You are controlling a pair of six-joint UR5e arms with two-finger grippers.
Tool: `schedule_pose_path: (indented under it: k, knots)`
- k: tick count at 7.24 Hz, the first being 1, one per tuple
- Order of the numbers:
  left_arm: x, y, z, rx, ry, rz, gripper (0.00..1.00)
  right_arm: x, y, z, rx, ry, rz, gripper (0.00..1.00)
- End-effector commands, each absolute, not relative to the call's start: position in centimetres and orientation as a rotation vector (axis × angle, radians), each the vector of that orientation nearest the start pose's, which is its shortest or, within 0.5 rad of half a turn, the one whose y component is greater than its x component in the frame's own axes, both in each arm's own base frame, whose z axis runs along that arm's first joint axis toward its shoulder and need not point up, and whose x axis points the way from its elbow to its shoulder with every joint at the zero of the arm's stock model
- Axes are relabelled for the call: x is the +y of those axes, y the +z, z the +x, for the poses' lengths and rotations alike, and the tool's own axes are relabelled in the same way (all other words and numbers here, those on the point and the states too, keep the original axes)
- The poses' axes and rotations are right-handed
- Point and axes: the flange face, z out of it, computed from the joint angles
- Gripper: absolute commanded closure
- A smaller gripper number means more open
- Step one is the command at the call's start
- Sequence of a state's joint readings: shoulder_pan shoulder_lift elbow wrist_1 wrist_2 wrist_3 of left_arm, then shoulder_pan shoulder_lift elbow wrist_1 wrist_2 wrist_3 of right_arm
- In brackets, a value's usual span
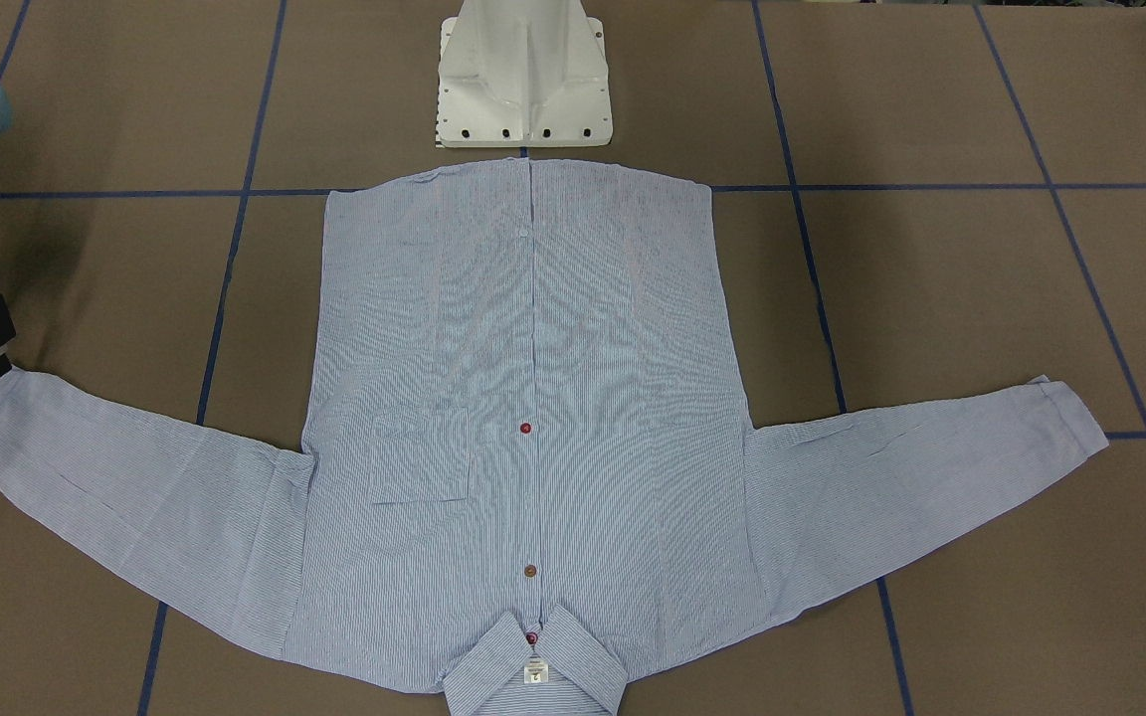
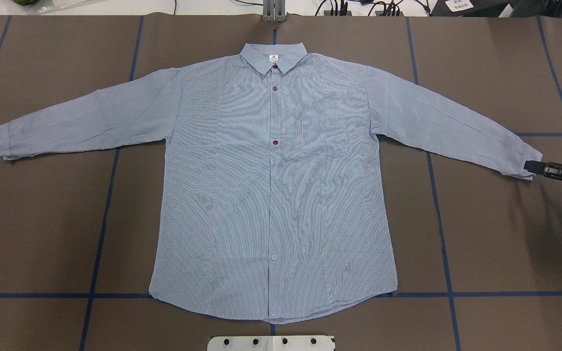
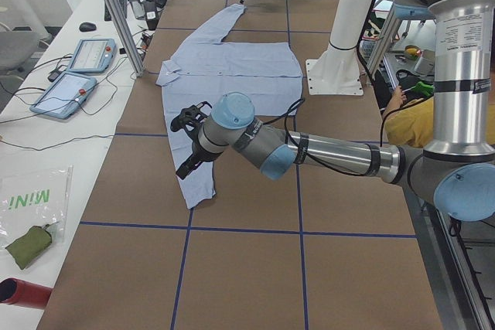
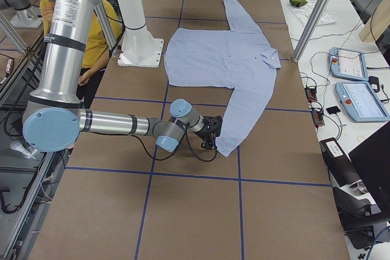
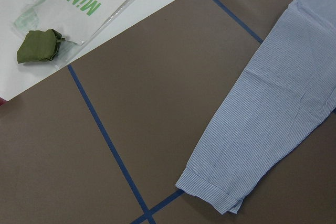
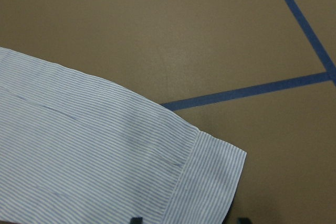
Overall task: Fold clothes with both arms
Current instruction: 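Move the right gripper to the cuff of the sleeve nearest it and grasp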
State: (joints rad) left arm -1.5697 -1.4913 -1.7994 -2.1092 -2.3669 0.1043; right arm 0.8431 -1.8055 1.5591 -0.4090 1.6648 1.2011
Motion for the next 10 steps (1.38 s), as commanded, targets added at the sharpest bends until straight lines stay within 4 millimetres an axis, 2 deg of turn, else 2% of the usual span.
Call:
schedule_pose_path:
  k: [1,3,4,5,6,7,9,10]
  knots:
    - [-47.6,51.8,-6.1,0.731,0.371,0.692,0.0,-39.2,66.0,-19.8,-0.787,0.385,0.459,0.37]
    - [-47.5,51.9,-6.1,0.732,0.37,0.689,0.0,-39.0,66.0,-20.3,-0.781,0.383,0.467,0.39]
    - [-47.6,52.1,-6.1,0.732,0.369,0.687,0.0,-38.9,66.0,-20.6,-0.78,0.38,0.468,0.47]
    - [-47.6,52.2,-6.1,0.732,0.368,0.686,0.0,-38.9,66.0,-20.7,-0.78,0.379,0.468,0.6]
    - [-47.6,52.3,-6.1,0.733,0.367,0.683,0.0,-38.9,66.0,-20.7,-0.781,0.377,0.467,0.84]
    - [-47.6,52.3,-6.1,0.732,0.369,0.689,0.0,-38.9,66.0,-20.7,-0.78,0.376,0.468,1.0]
    - [-47.8,53.8,-6.1,0.73,0.376,0.707,0.0,-39.0,64.8,-20.6,-0.796,0.368,0.482,1.0]
    - [-47.8,54.1,-6.2,0.728,0.376,0.712,0.0,-39.3,62.8,-20.5,-0.829,0.359,0.503,1.0]
